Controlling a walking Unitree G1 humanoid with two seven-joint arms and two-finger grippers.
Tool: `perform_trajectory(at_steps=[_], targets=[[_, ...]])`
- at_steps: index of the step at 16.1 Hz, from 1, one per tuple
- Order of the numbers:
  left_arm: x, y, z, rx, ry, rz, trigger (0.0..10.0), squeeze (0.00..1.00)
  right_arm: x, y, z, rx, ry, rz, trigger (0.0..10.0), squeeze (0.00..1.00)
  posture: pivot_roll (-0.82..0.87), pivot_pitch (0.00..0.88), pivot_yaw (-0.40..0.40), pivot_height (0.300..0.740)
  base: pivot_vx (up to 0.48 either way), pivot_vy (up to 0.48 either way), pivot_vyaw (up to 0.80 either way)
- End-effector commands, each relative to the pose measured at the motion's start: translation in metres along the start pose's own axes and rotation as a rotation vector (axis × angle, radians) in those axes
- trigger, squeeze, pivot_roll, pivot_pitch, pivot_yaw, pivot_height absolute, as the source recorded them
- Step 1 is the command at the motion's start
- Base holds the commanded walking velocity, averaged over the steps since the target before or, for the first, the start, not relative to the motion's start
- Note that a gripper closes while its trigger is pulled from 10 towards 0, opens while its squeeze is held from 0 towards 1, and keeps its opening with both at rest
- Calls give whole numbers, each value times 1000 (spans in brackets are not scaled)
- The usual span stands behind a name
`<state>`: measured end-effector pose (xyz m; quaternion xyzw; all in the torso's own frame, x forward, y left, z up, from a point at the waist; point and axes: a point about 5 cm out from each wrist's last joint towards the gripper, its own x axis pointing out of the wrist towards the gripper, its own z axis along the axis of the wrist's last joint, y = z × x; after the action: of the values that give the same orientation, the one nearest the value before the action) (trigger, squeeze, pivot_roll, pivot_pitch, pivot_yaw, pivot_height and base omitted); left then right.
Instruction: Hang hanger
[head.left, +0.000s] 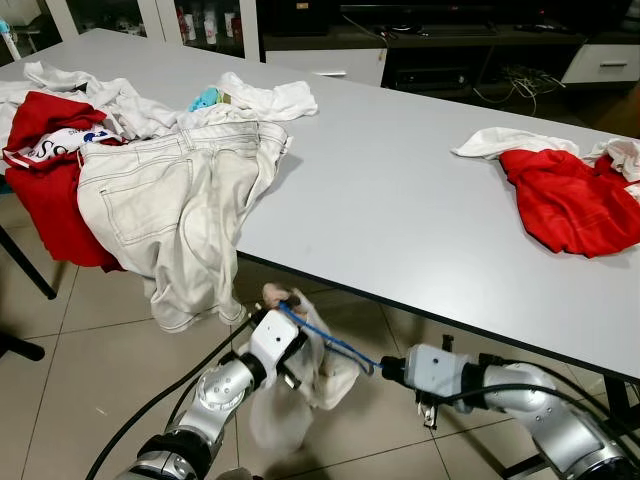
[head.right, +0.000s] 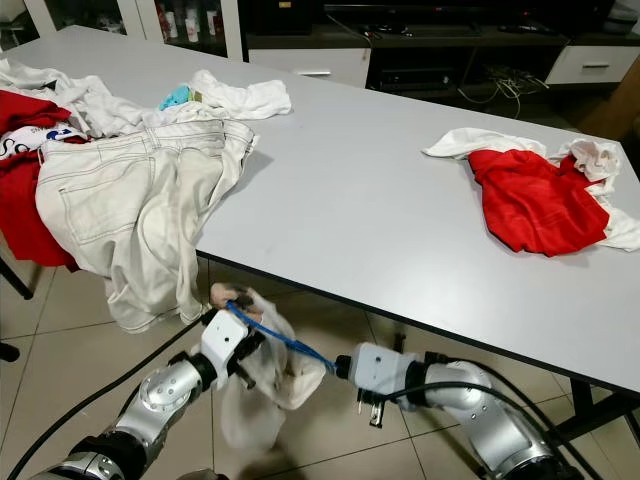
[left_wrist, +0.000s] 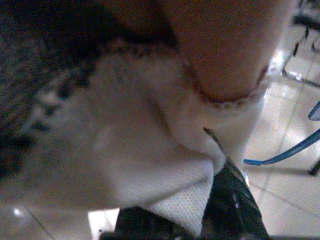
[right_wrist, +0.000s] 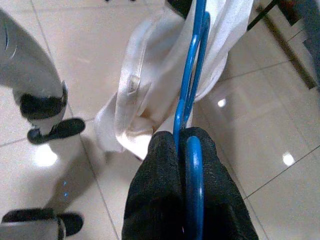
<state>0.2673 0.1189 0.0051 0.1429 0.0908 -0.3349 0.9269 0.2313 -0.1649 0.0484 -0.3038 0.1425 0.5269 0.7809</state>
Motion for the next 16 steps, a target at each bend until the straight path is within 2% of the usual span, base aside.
perform_trajectory(at_steps=[1,4,8,10,11,13,16], targets=[[0,9,6,32,-21,18,10000,0,-10,-13,8,-8,-32,-41,10000,0,-43,0,-15,740,0,0,0],[5,16,22,79,-86,18,10000,0,-12,-28,24,30,-117,-107,10000,0,-39,0,-17,740,0,0,0],[9,16,33,116,-127,-9,10000,0,-14,-32,34,89,-180,-133,10000,0,-40,0,-17,740,0,0,0],[13,18,48,127,-189,-40,10000,0,-22,-39,41,162,-251,-173,10000,0,-43,0,-16,740,0,0,0],[13,19,51,126,-199,-41,10000,0,-24,-41,42,174,-264,-180,10000,0,-43,0,-16,740,0,0,0],[16,26,69,139,-255,-57,10000,0,-32,-50,51,218,-324,-200,10000,0,-40,0,-18,740,0,0,0],[18,31,84,172,-286,-89,10000,0,-38,-57,55,214,-326,-202,10000,0,-39,0,-17,740,0,0,0]])
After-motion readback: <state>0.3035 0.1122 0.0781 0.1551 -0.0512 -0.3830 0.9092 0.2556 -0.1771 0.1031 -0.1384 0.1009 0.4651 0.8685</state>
